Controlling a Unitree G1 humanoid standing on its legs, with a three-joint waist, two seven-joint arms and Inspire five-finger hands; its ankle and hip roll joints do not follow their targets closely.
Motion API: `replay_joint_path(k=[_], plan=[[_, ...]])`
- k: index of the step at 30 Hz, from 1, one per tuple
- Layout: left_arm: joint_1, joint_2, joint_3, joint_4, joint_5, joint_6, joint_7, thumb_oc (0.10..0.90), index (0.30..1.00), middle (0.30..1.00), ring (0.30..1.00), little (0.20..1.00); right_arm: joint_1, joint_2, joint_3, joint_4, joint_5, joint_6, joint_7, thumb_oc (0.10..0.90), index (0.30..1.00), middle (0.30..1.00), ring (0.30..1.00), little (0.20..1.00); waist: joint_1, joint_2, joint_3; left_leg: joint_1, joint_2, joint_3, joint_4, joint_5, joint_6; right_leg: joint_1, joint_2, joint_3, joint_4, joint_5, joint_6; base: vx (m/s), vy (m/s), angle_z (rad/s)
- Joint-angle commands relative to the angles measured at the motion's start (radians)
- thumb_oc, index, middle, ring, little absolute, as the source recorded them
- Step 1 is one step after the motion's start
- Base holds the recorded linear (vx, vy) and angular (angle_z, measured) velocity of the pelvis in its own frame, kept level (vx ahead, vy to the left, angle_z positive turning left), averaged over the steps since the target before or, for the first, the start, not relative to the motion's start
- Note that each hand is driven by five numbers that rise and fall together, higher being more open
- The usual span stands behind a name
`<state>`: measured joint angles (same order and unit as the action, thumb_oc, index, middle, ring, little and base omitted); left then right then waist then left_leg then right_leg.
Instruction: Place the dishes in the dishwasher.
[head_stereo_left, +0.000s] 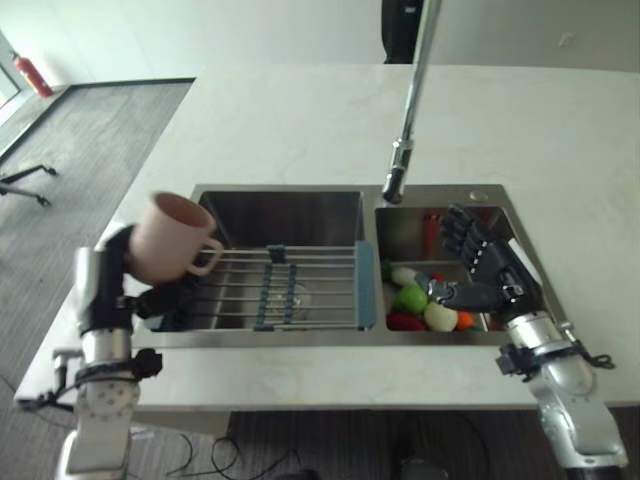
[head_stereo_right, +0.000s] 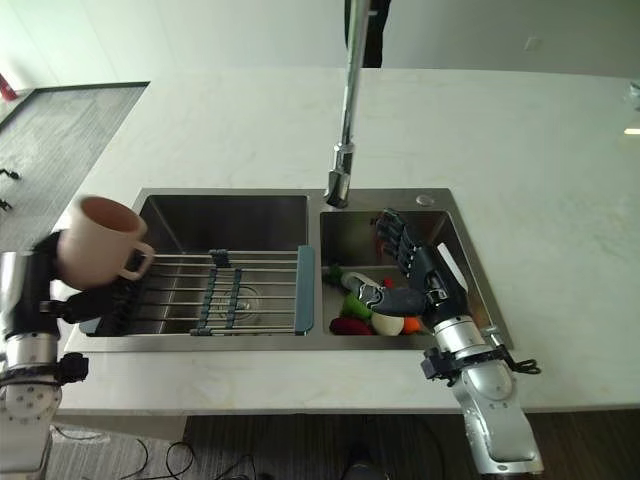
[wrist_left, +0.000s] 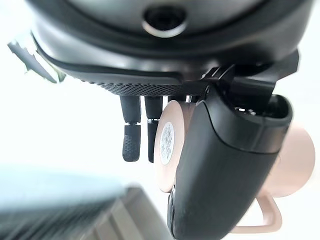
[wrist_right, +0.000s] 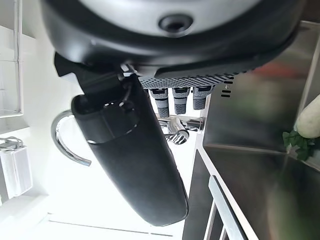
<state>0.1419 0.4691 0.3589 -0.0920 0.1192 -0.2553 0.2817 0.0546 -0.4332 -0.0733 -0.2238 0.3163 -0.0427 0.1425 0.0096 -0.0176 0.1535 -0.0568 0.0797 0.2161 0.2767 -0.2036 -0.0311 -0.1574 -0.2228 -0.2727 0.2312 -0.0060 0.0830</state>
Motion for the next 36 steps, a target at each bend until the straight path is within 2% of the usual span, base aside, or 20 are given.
replay_joint_path(k=[1, 4, 7, 9, 10, 11, 13, 15, 17, 19, 23, 24, 26, 29, 33, 34, 36], plan=[[-0.064, 0.094, 0.048, -0.127, -0.072, -0.193, 0.113, 0.4, 0.3, 0.3, 0.3, 0.3, -0.042, -0.019, -0.083, -0.137, -0.006, -0.155, -0.052, 0.8, 0.9, 0.9, 0.9, 0.9, 0.001, -0.008, -0.086, -0.035, 0.045, 0.019, 0.023, -0.001, -0.049, 0.058, -0.156, 0.006, 0.069, -0.056, 0.16, -0.02, 0.102, 0.28], [-0.062, 0.071, 0.06, -0.181, -0.088, -0.24, 0.12, 0.4, 0.3, 0.3, 0.3, 0.3, -0.031, -0.001, -0.101, -0.158, -0.009, -0.178, -0.098, 0.8, 0.9, 0.9, 0.9, 0.9, 0.017, -0.024, -0.079, -0.048, 0.018, -0.003, 0.023, -0.002, -0.039, 0.064, -0.175, -0.001, 0.069, -0.037, 0.164, -0.02, 0.102, 0.18], [-0.072, 0.063, 0.049, -0.207, -0.093, -0.27, 0.131, 0.4, 0.3, 0.3, 0.3, 0.3, -0.019, 0.011, -0.108, -0.165, -0.016, -0.205, -0.134, 0.8, 0.9, 0.9, 0.9, 0.9, 0.017, -0.03, -0.078, -0.063, -0.002, -0.036, 0.023, 0.0, -0.024, 0.081, -0.145, 0.018, 0.069, -0.052, 0.155, -0.01, 0.059, 0.26], [-0.079, 0.054, 0.031, -0.218, -0.106, -0.299, 0.139, 0.4, 0.3, 0.3, 0.3, 0.3, -0.002, 0.015, -0.114, -0.168, -0.01, -0.232, -0.166, 0.8, 0.9, 0.9, 0.9, 0.9, 0.007, -0.035, -0.078, -0.071, -0.011, -0.059, 0.023, 0.004, -0.013, 0.09, -0.097, 0.058, 0.069, -0.057, 0.145, 0.01, -0.024, 0.35], [-0.081, 0.05, 0.021, -0.215, -0.117, -0.318, 0.138, 0.4, 0.3, 0.3, 0.3, 0.3, 0.013, 0.014, -0.12, -0.165, -0.003, -0.254, -0.176, 0.8, 0.9, 0.9, 0.9, 0.9, -0.007, -0.035, -0.077, -0.063, -0.013, -0.071, 0.023, -0.004, -0.005, 0.101, -0.054, 0.099, 0.069, -0.087, 0.14, 0.01, -0.035, 0.55], [-0.082, 0.049, 0.019, -0.213, -0.119, -0.323, 0.138, 0.4, 0.3, 0.3, 0.3, 0.3, 0.017, 0.014, -0.121, -0.164, -0.001, -0.262, -0.177, 0.8, 0.9, 0.9, 0.9, 0.9, -0.01, -0.034, -0.075, -0.065, -0.012, -0.073, 0.023, 0.005, -0.002, 0.099, -0.043, 0.106, 0.069, -0.085, 0.136, 0.03, -0.025, 0.95], [-0.113, 0.032, -0.025, -0.202, -0.151, -0.368, 0.103, 0.4, 0.3, 0.3, 0.3, 0.3, 0.057, 0.0, -0.153, -0.153, 0.002, -0.317, -0.215, 0.8, 0.9, 0.9, 0.9, 0.9, -0.057, -0.037, -0.068, -0.063, -0.043, -0.143, 0.023, 0.015, 0.017, 0.109, 0.13, 0.27, 0.069, -0.09, 0.085, 0.01, -0.08, 1.12], [-0.128, 0.024, -0.045, -0.2, -0.145, -0.373, 0.108, 0.4, 0.3, 0.3, 0.3, 0.3, 0.058, -0.007, -0.162, -0.15, 0.013, -0.337, -0.214, 0.8, 0.9, 0.9, 0.9, 0.9, -0.066, -0.034, -0.065, -0.067, -0.057, -0.176, 0.023, 0.02, 0.017, 0.103, 0.172, 0.286, 0.069, -0.089, 0.067, -0.03, -0.105, 1.82], [-0.151, 0.016, -0.066, -0.192, -0.133, -0.37, 0.125, 0.4, 0.3, 0.3, 0.3, 0.3, 0.044, -0.007, -0.158, -0.146, 0.022, -0.364, -0.202, 0.8, 0.9, 0.9, 0.9, 0.9, -0.062, -0.03, -0.062, -0.072, -0.068, -0.2, 0.023, 0.026, 0.014, 0.102, 0.18, 0.256, 0.069, -0.108, 0.049, -0.06, -0.173, 1.27], [-0.156, 0.01, -0.083, -0.195, -0.14, -0.357, 0.131, 0.4, 0.3, 0.3, 0.3, 0.3, 0.017, -0.009, -0.131, -0.154, 0.01, -0.349, -0.224, 0.8, 0.9, 0.9, 0.9, 0.9, -0.042, -0.021, -0.06, -0.08, -0.081, -0.242, 0.023, 0.045, 0.005, 0.113, 0.207, 0.247, 0.069, -0.159, 0.022, -0.05, -0.258, 0.31], [-0.136, 0.004, -0.082, -0.214, -0.14, -0.333, 0.123, 0.4, 0.3, 0.3, 0.3, 0.3, -0.021, -0.004, -0.093, -0.156, 0.024, -0.318, -0.23, 0.8, 0.9, 0.9, 0.9, 0.9, -0.004, -0.007, -0.053, -0.108, -0.075, -0.279, 0.023, 0.077, -0.024, 0.119, 0.207, 0.223, 0.069, -0.191, 0.006, -0.06, -0.129, 0.51], [-0.124, 0.007, -0.081, -0.228, -0.15, -0.325, 0.124, 0.4, 0.3, 0.3, 0.3, 0.3, -0.029, -0.008, -0.081, -0.155, 0.022, -0.303, -0.231, 0.8, 0.9, 0.9, 0.9, 0.9, 0.013, 0.0, -0.047, -0.127, -0.062, -0.274, 0.023, 0.092, -0.039, 0.124, 0.199, 0.207, 0.069, -0.198, 0.004, -0.11, -0.045, 0.47], [-0.12, 0.006, -0.08, -0.239, -0.164, -0.319, 0.12, 0.4, 0.3, 0.3, 0.3, 0.3, -0.028, -0.016, -0.08, -0.153, 0.031, -0.3, -0.227, 0.8, 0.9, 0.9, 0.9, 0.9, 0.017, 0.008, -0.042, -0.152, -0.025, -0.229, 0.023, 0.112, -0.058, 0.13, 0.184, 0.175, 0.069, -0.202, 0.007, -0.11, 0.009, 0.45], [-0.147, -0.002, -0.103, -0.222, -0.201, -0.352, 0.089, 0.4, 0.3, 0.3, 0.3, 0.3, -0.013, -0.028, -0.104, -0.135, 0.019, -0.338, -0.253, 0.8, 0.9, 0.9, 0.9, 0.9, -0.005, 0.014, -0.033, -0.158, 0.085, -0.037, 0.023, 0.136, -0.088, 0.134, 0.131, 0.062, 0.069, -0.196, 0.02, -0.19, 0.076, 0.89], [-0.137, -0.011, -0.087, -0.251, -0.21, -0.348, 0.109, 0.4, 0.3, 0.3, 0.3, 0.3, -0.014, -0.047, -0.136, -0.139, 0.041, -0.358, -0.224, 0.8, 0.9, 0.9, 0.9, 0.9, -0.024, -0.009, -0.032, -0.065, 0.092, 0.03, 0.023, 0.11, -0.076, 0.112, 0.073, 0.019, 0.069, -0.17, 0.02, -0.17, 0.215, 1.34], [-0.129, -0.017, -0.073, -0.26, -0.265, -0.344, 0.095, 0.4, 0.3, 0.3, 0.3, 0.3, -0.012, -0.057, -0.152, -0.146, 0.051, -0.349, -0.218, 0.8, 0.9, 0.9, 0.9, 0.9, -0.04, -0.023, -0.035, -0.005, 0.109, 0.11, 0.023, 0.106, -0.064, 0.094, 0.028, -0.017, 0.069, -0.137, 0.028, -0.16, 0.368, 0.72], [-0.117, -0.024, -0.071, -0.26, -0.295, -0.368, 0.077, 0.4, 0.3, 0.3, 0.3, 0.3, -0.018, -0.048, -0.155, -0.146, 0.03, -0.352, -0.225, 0.8, 0.9, 0.9, 0.9, 0.9, -0.043, -0.012, -0.04, 0.026, 0.118, 0.103, 0.023, 0.054, -0.073, 0.086, -0.012, -0.051, 0.069, -0.116, 0.049, -0.16, 0.429, 1.04]])
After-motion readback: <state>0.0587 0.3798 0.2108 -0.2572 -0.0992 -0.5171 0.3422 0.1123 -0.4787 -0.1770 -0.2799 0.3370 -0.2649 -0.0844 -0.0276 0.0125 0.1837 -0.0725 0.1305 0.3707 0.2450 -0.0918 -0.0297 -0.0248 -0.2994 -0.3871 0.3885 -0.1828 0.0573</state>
